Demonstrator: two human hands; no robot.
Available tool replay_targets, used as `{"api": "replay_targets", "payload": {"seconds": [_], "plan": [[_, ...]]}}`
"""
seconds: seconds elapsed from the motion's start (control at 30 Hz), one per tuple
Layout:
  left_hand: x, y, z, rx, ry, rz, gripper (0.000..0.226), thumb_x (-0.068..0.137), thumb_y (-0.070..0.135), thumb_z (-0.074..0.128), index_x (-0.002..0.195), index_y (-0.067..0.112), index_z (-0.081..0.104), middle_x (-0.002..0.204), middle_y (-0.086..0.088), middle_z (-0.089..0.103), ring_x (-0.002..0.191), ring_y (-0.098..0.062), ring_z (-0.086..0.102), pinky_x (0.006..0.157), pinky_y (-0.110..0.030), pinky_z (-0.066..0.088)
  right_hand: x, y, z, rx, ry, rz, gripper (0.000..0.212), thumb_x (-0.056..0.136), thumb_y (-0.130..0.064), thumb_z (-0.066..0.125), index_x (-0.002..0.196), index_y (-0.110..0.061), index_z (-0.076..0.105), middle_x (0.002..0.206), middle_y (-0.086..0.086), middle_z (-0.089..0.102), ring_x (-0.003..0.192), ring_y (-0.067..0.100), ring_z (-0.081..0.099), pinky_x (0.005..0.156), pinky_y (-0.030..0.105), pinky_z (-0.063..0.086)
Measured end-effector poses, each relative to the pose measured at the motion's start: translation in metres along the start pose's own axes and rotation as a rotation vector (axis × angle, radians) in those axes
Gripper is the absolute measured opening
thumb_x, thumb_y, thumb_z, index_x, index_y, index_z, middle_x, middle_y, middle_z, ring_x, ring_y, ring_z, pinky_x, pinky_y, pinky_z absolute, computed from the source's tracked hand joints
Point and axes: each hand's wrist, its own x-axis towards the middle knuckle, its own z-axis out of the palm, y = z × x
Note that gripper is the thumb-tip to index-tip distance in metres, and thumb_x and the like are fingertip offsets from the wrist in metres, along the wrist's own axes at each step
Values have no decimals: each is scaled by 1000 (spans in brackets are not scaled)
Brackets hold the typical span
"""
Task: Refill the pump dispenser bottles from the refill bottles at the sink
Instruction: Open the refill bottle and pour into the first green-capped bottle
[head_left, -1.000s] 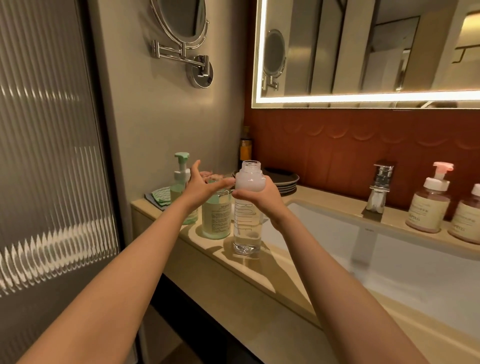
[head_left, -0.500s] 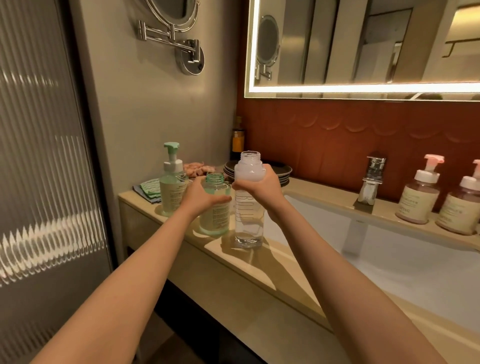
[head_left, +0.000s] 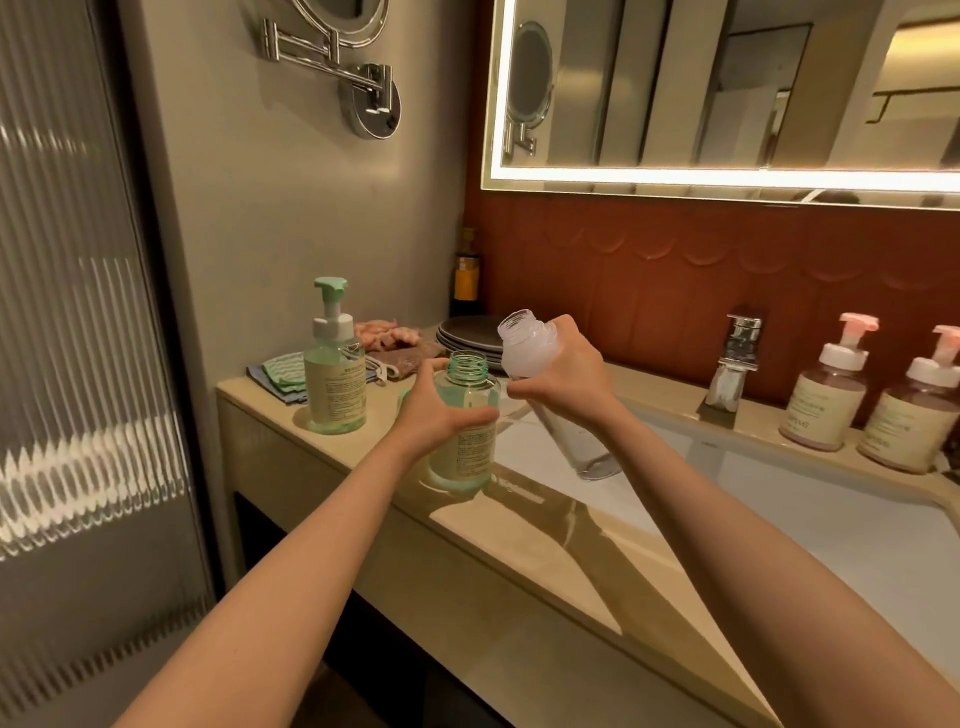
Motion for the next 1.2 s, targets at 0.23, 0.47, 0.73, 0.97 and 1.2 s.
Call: {"api": "replay_targets", "payload": {"seconds": [0.23,0.47,0.73,0.97,1.2], "plan": [[1,-6,2,-15,13,10,76,66,25,82,122,27,32,120,0,53,112,-20,52,98,-42,43,6,-1,3,-260,-4,-63,59,54,-30,80,96,-16,41,91,-1,54,83,24,51,67,35,42],[2,-7,1,6,12,13,72,65,28,82,115,30,30,114,3,52,109,-20,53,95,-40,45,8,-7,10,-424,-21,-99,62,53,-36,82,95,-19,39,98,0,54,87,22,49,71,34,37],[0,-8,4,18,45,17,72,66,32,82,112,33,27,119,0,52,111,-23,52,96,-45,44,9,-13,8,-522,-39,-126,65,56,-35,82,106,-17,43,102,0,53,94,23,51,74,33,37],[-1,-7,4,41,48,7,74,63,38,82,111,36,25,117,0,51,113,-25,51,98,-48,42,11,-16,4,-589,-52,-147,67,56,-36,82,106,-18,42,104,1,54,94,23,51,75,34,38],[-2,-6,5,30,60,7,73,66,34,81,112,34,26,122,-4,52,112,-24,50,98,-47,43,10,-17,5,-624,-43,-158,70,58,-37,82,113,-17,42,109,1,53,100,23,49,81,36,38]]}}
